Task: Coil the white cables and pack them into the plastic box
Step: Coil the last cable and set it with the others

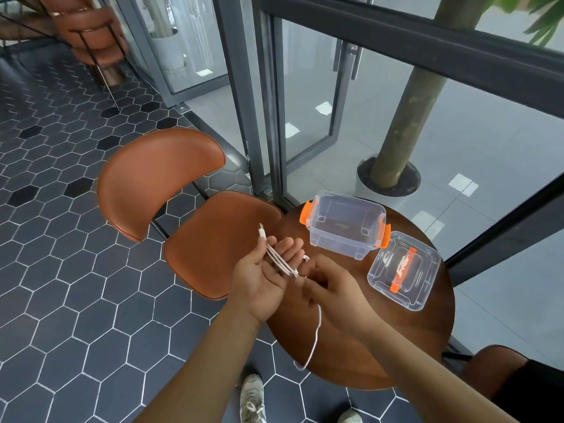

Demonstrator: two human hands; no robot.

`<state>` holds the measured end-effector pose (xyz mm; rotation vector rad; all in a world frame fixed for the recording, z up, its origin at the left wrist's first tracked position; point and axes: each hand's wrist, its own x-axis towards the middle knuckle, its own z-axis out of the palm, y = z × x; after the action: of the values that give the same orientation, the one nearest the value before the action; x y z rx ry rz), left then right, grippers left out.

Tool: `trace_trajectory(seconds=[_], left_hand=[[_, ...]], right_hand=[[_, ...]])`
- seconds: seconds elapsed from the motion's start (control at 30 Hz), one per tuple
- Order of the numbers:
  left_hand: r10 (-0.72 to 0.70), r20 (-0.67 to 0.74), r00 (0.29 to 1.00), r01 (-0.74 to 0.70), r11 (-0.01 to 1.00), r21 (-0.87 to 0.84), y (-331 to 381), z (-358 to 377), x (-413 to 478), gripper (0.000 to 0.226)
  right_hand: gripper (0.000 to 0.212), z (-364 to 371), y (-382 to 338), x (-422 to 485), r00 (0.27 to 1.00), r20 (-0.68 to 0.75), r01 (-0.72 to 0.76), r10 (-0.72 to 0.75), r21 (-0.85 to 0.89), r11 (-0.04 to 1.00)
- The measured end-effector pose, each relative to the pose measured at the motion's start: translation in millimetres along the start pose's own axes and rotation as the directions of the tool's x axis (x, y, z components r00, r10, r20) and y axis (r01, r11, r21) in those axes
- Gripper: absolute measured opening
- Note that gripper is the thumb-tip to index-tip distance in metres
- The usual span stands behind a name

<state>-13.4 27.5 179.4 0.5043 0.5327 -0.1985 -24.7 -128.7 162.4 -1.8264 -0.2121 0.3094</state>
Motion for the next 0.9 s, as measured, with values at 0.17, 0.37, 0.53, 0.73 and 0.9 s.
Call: trace_trajectory(seconds=[0.17,0.37,0.53,0.73,0.9], left_hand=[[0.01,0.053,0.999,-0.011,1.0,0.004,16.0,-0.3,4.5,0.031],[-0.064,0.181,0.981,0.046,0.993,0.105,21.2,-7.5,1.0,0.03],[-0.164,0.142,0.976,0.077,0.874,0.48,11.5,-7.2,-1.7,0.029],[-0.266,0.082,0.961,0.068,0.509,0.858,9.9,-7.8,-2.0,0.033],[-0.271,0.018,0.962,0.036,0.192,0.981,13.5,-9.1,-3.4,0.037]], right_hand=[[0.038,-6.7,24.7,-7.9,0.964,0.24,-0.12,0.112,0.018,0.993],[0.022,-30.6,53.9,4.0,0.913,0.199,-0.288,0.357,-0.307,0.907],[0.034,-32.7,33.5,40.9,0.929,-0.003,-0.367,0.371,-0.161,0.916],[0.034,-33.9,-9.0,66.3,0.91,0.141,-0.4,0.389,0.057,0.915],[0.021,-32.3,-32.2,67.4,0.938,0.167,-0.209,0.304,-0.428,0.879]])
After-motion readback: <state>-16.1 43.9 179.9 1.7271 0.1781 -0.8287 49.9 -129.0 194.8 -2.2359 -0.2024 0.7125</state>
